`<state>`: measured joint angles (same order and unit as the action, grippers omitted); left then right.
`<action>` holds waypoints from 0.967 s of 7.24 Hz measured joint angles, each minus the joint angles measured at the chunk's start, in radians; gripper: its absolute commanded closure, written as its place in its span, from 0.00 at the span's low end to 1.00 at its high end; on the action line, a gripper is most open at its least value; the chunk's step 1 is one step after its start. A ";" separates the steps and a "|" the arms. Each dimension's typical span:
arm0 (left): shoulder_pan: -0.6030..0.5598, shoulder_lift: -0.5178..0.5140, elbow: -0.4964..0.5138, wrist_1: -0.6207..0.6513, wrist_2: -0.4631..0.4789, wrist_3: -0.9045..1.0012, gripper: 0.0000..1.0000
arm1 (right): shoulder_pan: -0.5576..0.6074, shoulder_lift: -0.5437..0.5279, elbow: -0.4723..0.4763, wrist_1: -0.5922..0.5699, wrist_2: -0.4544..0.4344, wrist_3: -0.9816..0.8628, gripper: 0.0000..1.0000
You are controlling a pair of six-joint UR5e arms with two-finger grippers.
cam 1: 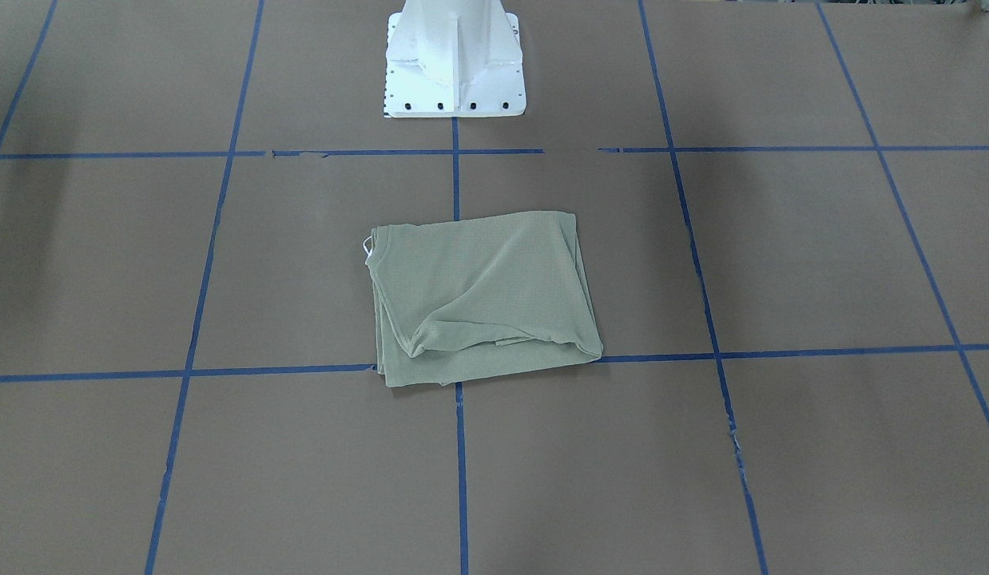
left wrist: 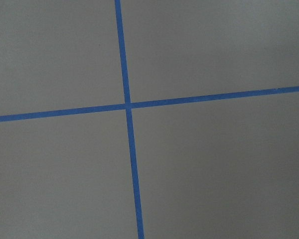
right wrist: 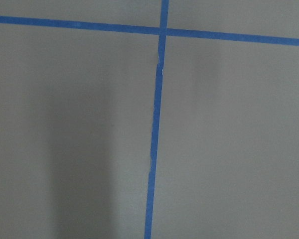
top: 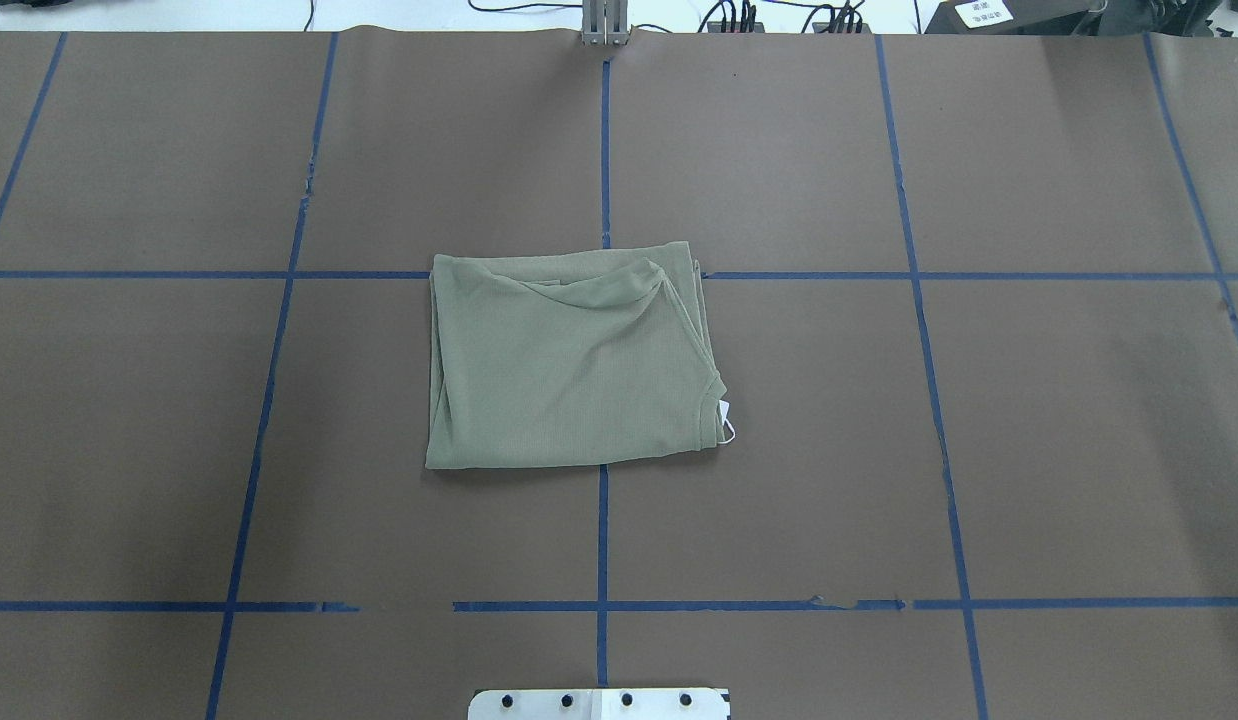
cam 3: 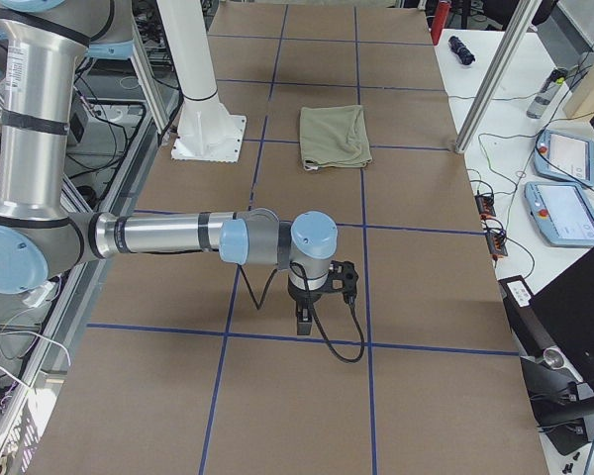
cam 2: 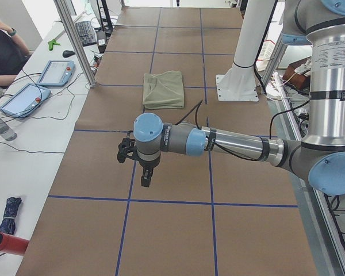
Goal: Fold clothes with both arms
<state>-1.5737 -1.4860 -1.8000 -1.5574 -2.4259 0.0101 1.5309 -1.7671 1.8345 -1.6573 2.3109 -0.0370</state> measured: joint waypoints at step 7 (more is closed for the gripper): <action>0.007 0.049 0.010 0.010 0.108 -0.002 0.00 | 0.002 -0.006 -0.004 0.006 0.004 0.003 0.00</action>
<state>-1.5663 -1.4368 -1.7904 -1.5472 -2.3180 0.0080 1.5330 -1.7732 1.8302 -1.6514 2.3147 -0.0337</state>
